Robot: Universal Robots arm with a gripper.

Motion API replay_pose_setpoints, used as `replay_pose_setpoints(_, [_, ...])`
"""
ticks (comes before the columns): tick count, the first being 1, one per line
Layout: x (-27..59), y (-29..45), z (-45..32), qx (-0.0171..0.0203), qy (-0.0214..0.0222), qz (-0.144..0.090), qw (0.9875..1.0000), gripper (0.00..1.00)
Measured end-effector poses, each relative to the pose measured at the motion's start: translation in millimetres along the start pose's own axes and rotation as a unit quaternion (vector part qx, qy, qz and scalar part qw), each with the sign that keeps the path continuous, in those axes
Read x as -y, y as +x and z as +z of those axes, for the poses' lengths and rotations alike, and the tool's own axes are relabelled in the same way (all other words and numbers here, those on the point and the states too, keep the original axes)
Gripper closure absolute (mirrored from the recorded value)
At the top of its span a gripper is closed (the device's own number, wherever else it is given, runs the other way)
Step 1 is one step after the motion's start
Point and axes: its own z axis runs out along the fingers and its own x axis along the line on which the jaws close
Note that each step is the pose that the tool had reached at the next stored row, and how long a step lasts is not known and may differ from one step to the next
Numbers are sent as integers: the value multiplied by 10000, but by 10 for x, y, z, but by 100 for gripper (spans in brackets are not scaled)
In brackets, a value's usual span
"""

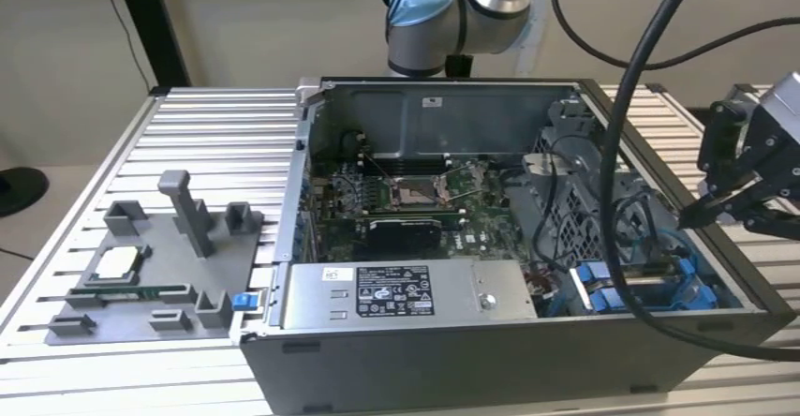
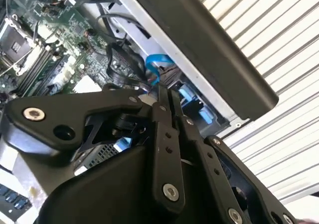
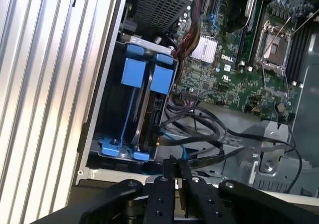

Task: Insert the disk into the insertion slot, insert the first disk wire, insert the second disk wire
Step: 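Insert the second disk wire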

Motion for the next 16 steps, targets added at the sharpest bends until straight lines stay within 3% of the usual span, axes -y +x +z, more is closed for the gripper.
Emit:
replay_pose_setpoints(7, [-255,-63,-16,3,4,1,10000,100])
replay_pose_setpoints(10, [-370,-79,-8,-6,42,-10,10000,100])
replay_pose_setpoints(12, [-430,-81,8,-19,100,-25,9999,100])
replay_pose_setpoints(14, [-486,-84,20,-38,215,-57,9997,100])
replay_pose_setpoints(16, [-521,-76,34,-58,304,-82,9995,100])
